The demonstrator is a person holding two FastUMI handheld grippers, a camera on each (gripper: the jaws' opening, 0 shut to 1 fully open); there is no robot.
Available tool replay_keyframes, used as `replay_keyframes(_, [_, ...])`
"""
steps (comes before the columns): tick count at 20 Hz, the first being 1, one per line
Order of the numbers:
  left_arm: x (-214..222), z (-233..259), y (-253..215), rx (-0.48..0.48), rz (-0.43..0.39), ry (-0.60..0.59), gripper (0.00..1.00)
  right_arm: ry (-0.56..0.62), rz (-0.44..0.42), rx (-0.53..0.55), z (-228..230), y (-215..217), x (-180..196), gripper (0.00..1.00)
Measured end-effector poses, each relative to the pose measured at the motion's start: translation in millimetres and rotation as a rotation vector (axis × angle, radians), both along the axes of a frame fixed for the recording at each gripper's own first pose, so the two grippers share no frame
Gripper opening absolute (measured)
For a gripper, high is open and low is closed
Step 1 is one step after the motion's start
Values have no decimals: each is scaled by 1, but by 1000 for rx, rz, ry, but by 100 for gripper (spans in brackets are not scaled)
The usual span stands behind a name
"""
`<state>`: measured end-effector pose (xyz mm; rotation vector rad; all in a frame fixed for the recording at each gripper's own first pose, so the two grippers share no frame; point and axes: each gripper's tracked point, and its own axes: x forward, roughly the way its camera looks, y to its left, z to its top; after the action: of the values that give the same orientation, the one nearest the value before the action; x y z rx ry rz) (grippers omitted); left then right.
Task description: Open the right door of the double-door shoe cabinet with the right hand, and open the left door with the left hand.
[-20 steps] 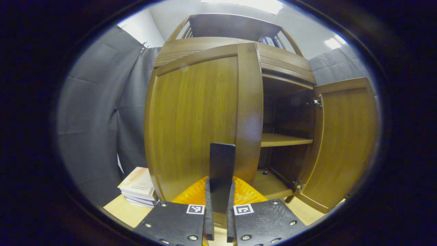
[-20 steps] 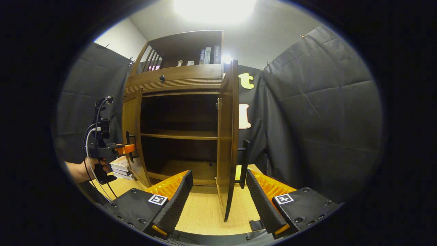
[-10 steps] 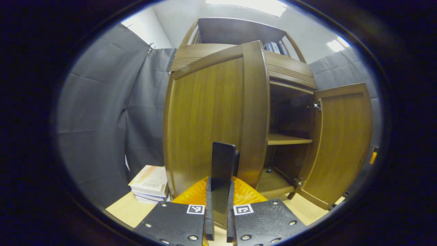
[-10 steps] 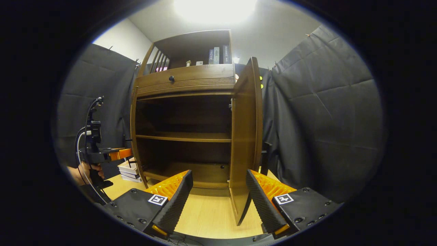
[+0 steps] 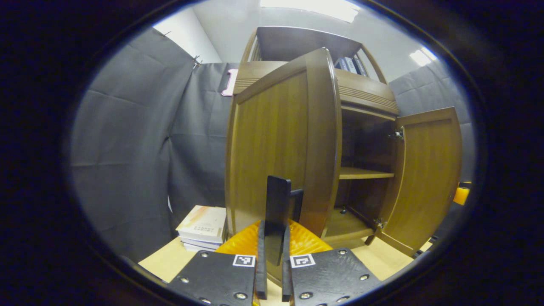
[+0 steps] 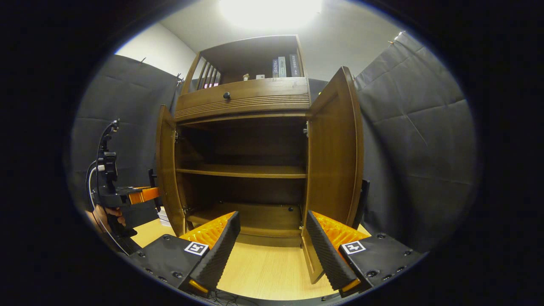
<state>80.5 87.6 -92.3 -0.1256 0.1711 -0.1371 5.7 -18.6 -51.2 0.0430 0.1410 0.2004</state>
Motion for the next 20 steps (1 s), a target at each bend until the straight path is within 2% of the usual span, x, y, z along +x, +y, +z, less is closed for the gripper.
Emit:
replay_keyframes(9, [-16,0,74,53,116,-11,16,-10,19,1,3,25,6,98])
replay_keyframes(11, [-20,-3,88,46,129,-5,13,-8,31,-4,3,34,8,98])
replay_keyframes(20, [-24,-12,131,58,159,0,13,-13,52,-9,1,70,9,98])
